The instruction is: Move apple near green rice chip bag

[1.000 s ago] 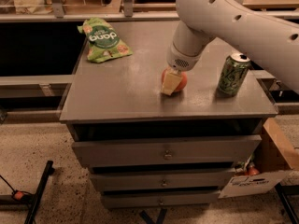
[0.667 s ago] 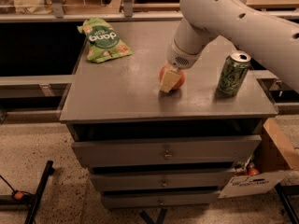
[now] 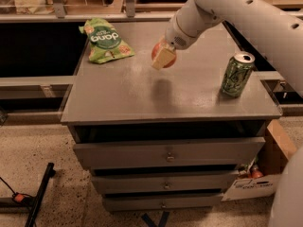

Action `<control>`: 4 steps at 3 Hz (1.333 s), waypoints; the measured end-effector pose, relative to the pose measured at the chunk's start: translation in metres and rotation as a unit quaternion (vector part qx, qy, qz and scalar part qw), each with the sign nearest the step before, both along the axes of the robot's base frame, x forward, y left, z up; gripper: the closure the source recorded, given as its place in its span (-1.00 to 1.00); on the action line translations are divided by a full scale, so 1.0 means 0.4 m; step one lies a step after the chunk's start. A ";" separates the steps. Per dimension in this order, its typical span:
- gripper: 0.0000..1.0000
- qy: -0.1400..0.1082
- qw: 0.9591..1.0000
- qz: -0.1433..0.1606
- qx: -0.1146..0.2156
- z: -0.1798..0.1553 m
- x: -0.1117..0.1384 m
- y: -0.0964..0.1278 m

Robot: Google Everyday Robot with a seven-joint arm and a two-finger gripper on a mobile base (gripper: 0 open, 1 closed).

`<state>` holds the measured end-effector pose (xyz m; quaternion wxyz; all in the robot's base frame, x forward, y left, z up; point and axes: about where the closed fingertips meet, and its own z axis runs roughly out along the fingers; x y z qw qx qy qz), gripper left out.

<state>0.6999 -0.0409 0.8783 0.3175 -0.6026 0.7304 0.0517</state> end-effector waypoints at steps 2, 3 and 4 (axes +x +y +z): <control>1.00 -0.036 0.997 -0.003 0.065 0.011 0.114 0.105; 1.00 -0.032 0.996 0.001 0.085 -0.042 0.144 0.184; 1.00 -0.028 0.995 0.012 0.100 -0.082 0.159 0.253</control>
Offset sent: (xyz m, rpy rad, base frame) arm 0.0690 0.0721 -0.0014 0.1928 -0.1019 -0.0115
